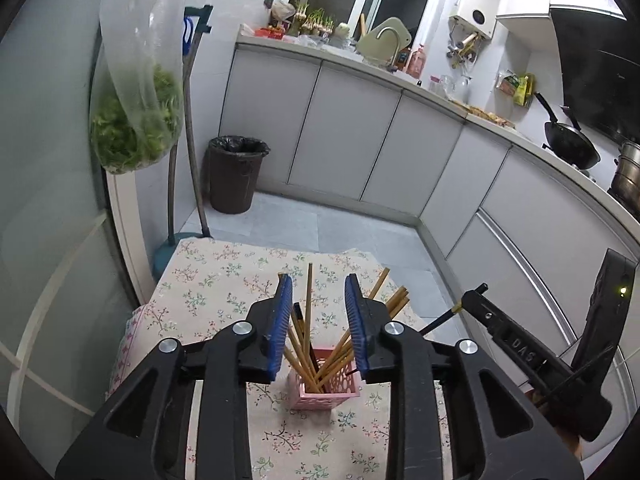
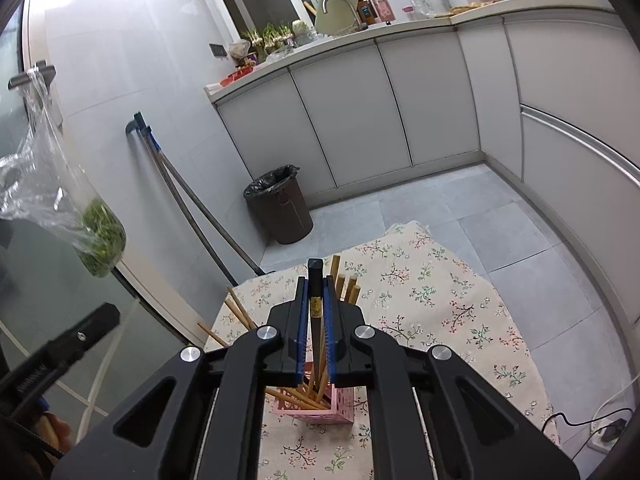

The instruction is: Organize utensils

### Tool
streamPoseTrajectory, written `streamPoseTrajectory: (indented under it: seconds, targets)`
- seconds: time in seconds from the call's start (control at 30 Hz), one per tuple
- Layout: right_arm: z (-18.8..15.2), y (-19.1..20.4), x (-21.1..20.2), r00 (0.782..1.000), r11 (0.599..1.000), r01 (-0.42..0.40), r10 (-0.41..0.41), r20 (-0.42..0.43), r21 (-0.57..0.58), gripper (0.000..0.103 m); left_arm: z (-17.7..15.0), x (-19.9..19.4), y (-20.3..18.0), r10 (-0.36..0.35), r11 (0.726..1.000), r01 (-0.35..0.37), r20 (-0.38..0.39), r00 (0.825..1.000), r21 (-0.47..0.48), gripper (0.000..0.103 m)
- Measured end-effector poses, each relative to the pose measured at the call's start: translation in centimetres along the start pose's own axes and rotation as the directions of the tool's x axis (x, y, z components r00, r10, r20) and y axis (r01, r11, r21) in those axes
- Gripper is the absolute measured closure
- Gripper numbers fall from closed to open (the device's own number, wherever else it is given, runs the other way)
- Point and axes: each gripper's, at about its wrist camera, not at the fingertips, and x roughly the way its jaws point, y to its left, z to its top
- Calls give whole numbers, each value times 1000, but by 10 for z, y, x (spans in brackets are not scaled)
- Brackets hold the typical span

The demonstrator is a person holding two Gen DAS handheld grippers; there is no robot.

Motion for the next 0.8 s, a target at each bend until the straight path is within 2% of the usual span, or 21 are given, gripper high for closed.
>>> streamPoseTrajectory:
  seconds: [0.1,0.23,0.3,0.37,0.47,0.53,0.67,0.8]
  targets:
    - [-8,4,17,1000,1000,6,-6,-26,-14,95,-2,3,2,19,1000,-19,-5,1000,-3,71]
    - [-17,8,27,999,999,18,-19,-37,-47,87,-4,0,6,62,998,-62,19,998,-5,60]
    - [-18,8,23,999,998,26,-27,-32,-49,86,-6,-4,8,83,996,-83,39,996,-13,57]
    - [-18,7,15,999,998,40,-41,-15,-58,86,-6,-11,8,108,994,-108,61,992,-13,49]
    - [-20,6,0,998,994,67,-67,4,-81,85,-12,-17,-1,152,988,-155,92,984,24,40]
    - [-24,4,-10,996,993,83,-81,21,-90,75,-22,-20,-10,172,983,-179,110,979,52,32]
    - [-37,-1,-32,989,983,145,-139,56,-117,66,-41,-23,-25,196,974,-207,114,974,94,22]
    - [-49,-13,-47,981,978,190,-186,60,-90,44,-59,-30,-38,198,971,-212,125,972,112,8]
